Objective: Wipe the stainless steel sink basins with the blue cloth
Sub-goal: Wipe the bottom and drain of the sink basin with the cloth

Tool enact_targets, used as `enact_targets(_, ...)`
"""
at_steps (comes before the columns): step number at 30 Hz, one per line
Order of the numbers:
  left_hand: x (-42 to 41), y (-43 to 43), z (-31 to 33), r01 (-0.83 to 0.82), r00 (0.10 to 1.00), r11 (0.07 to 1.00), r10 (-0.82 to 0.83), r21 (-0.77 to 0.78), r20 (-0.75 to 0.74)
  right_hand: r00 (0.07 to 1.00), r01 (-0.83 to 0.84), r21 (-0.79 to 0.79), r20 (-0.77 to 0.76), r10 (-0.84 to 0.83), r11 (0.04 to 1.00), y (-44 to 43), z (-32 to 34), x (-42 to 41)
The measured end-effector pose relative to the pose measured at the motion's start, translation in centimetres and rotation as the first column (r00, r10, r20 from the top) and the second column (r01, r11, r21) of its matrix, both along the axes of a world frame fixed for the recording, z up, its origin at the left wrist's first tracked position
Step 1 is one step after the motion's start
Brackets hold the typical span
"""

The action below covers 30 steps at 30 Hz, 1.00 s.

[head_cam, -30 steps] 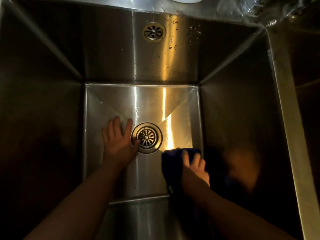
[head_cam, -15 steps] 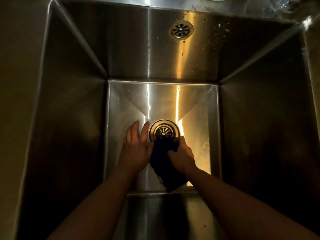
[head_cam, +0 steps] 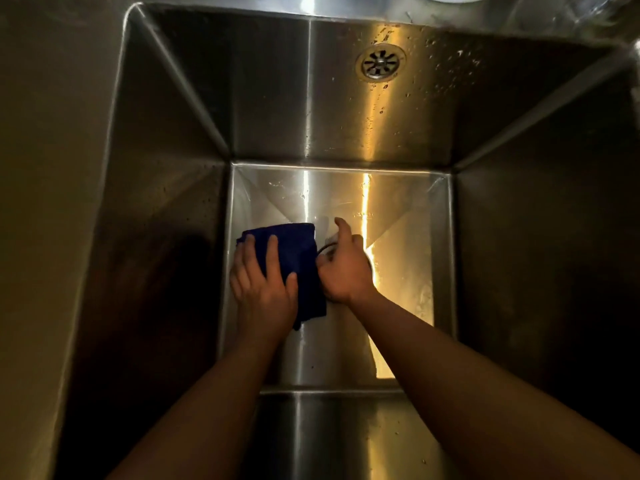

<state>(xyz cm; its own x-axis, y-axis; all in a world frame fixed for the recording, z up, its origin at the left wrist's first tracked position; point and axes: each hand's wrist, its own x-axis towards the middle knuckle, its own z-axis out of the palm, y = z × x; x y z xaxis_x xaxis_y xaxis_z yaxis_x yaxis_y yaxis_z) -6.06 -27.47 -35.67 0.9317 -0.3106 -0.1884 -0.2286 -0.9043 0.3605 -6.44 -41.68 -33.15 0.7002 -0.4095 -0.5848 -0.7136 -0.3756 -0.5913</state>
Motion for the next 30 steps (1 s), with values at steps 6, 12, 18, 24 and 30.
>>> enact_targets(6,-0.1,-2.2,-5.0,0.104,0.989,0.986,-0.089,0.133,-0.115,0.999,-0.036,-0.153,-0.008,0.035,0.988,-5.2,-1.1,-3.5)
enact_targets(12,0.0,-2.5,-7.0,0.131,0.991,0.970,-0.126,0.203,-0.040,0.993,-0.098,-0.400,0.017,0.115,0.911,-8.1,-3.0,-6.2)
enact_targets(18,-1.5,0.7,-6.3,0.249,0.964,0.940,-0.220,0.232,-0.147,0.932,-0.348,-0.517,-0.279,0.230,0.782,-9.2,-3.7,-8.6)
enact_targets(24,-4.0,3.6,-5.5,0.315,0.936,0.910,-0.250,0.271,-0.248,0.902,-0.383,-0.353,-0.340,0.264,0.854,-9.3,-5.2,-11.7)
enact_targets(30,-1.2,1.2,-6.1,0.219,0.962,0.935,-0.158,0.280,-0.225,0.847,-0.505,-0.396,-0.398,0.352,0.767,-10.0,-6.4,-12.8)
